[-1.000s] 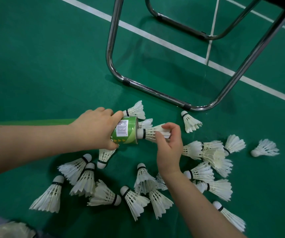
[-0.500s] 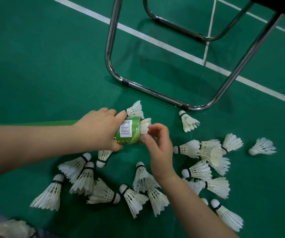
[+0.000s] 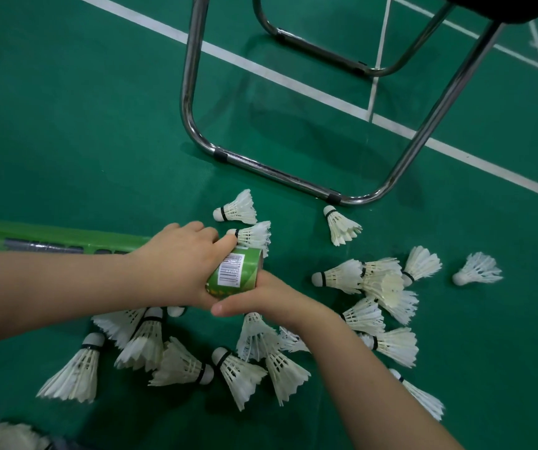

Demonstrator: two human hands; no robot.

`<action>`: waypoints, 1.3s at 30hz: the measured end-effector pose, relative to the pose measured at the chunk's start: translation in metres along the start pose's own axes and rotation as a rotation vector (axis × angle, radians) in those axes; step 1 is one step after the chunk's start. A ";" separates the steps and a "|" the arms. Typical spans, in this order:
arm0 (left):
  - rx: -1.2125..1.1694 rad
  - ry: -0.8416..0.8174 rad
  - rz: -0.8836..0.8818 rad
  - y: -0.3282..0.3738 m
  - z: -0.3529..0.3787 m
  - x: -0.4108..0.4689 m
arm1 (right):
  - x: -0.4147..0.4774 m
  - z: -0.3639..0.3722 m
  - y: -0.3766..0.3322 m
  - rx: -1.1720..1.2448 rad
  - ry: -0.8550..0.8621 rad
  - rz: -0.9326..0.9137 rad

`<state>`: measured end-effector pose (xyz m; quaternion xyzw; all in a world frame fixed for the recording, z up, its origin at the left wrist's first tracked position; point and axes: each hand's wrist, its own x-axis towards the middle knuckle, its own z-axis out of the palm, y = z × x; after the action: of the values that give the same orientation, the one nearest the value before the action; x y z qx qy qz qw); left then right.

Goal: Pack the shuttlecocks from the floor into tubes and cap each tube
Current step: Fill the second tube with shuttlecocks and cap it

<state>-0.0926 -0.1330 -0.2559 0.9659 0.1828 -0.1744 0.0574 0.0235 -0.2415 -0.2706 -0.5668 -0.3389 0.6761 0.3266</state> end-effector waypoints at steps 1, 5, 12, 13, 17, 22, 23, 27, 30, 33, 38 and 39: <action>0.003 0.005 0.003 0.001 0.001 0.000 | -0.002 -0.004 -0.002 0.006 -0.056 0.011; -0.015 0.050 -0.011 0.001 0.004 0.003 | 0.001 -0.006 -0.002 0.088 0.087 -0.035; -0.046 0.038 -0.070 -0.014 0.012 0.006 | 0.007 -0.051 0.019 0.080 0.965 -0.027; -0.040 0.036 -0.069 -0.014 0.012 0.007 | 0.008 -0.058 0.025 0.021 0.996 0.019; -0.030 0.059 -0.073 -0.017 0.010 0.018 | 0.013 -0.080 0.043 -0.051 1.090 0.117; -0.037 0.070 -0.080 -0.020 0.007 0.035 | 0.024 -0.108 0.043 -0.011 1.253 0.214; -0.038 0.067 -0.081 -0.020 0.006 0.039 | 0.027 -0.113 0.044 -0.038 1.248 0.206; -0.072 0.074 -0.094 -0.019 0.001 0.051 | 0.039 -0.130 0.044 -0.080 1.180 0.195; -0.071 0.074 -0.097 -0.020 0.000 0.056 | 0.046 -0.140 0.044 0.020 1.175 0.161; -0.066 0.067 -0.098 -0.019 0.002 0.058 | 0.048 -0.146 0.046 0.062 1.188 0.136; -0.078 0.051 -0.098 -0.017 0.002 0.060 | 0.041 -0.146 0.046 0.072 1.327 0.081; -0.073 0.049 -0.098 -0.017 0.002 0.059 | 0.039 -0.143 0.045 0.057 1.370 0.068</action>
<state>-0.0477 -0.0981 -0.2801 0.9570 0.2374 -0.1463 0.0796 0.1569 -0.2222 -0.3473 -0.8680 -0.0200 0.1838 0.4608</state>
